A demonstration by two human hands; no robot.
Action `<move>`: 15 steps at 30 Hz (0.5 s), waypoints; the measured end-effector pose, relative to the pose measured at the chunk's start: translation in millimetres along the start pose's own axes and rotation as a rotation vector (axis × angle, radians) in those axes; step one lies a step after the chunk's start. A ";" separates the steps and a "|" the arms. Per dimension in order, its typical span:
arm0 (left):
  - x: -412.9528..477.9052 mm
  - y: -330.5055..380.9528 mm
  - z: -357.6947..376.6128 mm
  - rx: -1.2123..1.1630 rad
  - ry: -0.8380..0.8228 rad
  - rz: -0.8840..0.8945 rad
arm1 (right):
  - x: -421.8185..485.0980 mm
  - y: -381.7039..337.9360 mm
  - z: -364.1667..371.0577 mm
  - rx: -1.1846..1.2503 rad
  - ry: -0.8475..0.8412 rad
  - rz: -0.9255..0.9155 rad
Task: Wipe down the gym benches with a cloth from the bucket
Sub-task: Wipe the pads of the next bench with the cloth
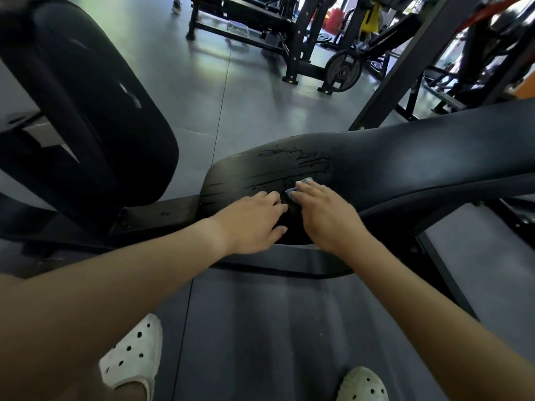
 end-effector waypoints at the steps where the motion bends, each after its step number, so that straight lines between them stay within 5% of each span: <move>1: 0.9 -0.7 0.3 -0.006 0.003 0.006 | 1.3 7.6 -7.4 0.005 0.007 0.012; 9: -4.6 2.1 2.0 0.001 0.002 0.020 | 36.3 57.7 -21.8 -0.040 0.050 0.319; 15: -2.0 2.3 -1.3 0.009 0.036 0.011 | 3.8 -19.5 3.7 0.045 -0.069 0.049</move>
Point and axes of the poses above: each hand's wrist, its own x-axis towards the middle knuckle, its own z-axis out of the palm, y = z × x, the point moved 7 cm from there along x, towards the middle knuckle, and after that the axes turned 11 degrees about x, right-handed, at the moved point
